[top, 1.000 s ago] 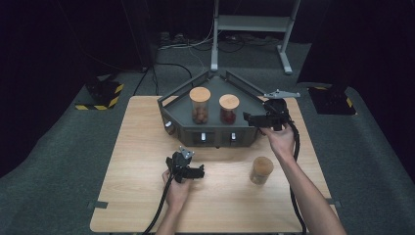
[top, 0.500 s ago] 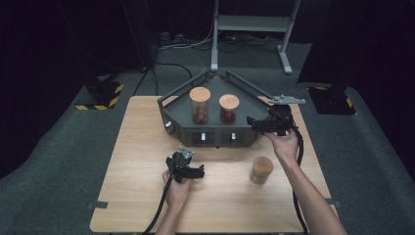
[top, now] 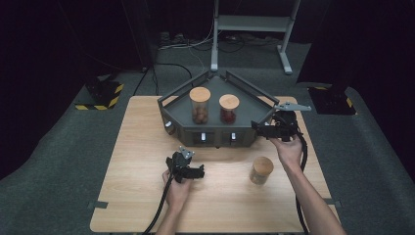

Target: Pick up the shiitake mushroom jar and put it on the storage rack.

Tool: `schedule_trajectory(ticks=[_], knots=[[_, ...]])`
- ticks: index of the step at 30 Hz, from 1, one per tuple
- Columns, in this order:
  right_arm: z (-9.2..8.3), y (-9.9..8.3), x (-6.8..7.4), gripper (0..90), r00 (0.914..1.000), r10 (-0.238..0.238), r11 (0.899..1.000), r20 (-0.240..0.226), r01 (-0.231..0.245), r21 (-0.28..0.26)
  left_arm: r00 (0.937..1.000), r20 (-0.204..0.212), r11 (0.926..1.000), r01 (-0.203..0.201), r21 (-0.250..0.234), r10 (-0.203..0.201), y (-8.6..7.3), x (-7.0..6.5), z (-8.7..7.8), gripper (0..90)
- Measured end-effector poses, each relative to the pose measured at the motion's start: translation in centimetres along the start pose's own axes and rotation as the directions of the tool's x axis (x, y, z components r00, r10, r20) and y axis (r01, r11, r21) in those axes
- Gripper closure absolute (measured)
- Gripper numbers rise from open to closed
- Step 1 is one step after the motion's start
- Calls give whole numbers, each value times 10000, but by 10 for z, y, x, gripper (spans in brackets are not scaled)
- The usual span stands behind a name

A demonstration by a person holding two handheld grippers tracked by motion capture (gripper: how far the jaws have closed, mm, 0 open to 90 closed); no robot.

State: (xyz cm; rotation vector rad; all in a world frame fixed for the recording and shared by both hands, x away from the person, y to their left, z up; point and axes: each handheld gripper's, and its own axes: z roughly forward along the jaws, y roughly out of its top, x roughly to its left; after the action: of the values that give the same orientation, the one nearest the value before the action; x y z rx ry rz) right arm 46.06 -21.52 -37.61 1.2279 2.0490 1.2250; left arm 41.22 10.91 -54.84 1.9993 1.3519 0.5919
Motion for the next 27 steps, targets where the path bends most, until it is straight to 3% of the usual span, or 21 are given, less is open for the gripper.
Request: schedule_trajectory(ticks=[27], knots=[[-8,-20,-5,87,10000,-47,10000,-87,46,-81,10000,6,10000,19,-2,-19,0,0,0,22]])
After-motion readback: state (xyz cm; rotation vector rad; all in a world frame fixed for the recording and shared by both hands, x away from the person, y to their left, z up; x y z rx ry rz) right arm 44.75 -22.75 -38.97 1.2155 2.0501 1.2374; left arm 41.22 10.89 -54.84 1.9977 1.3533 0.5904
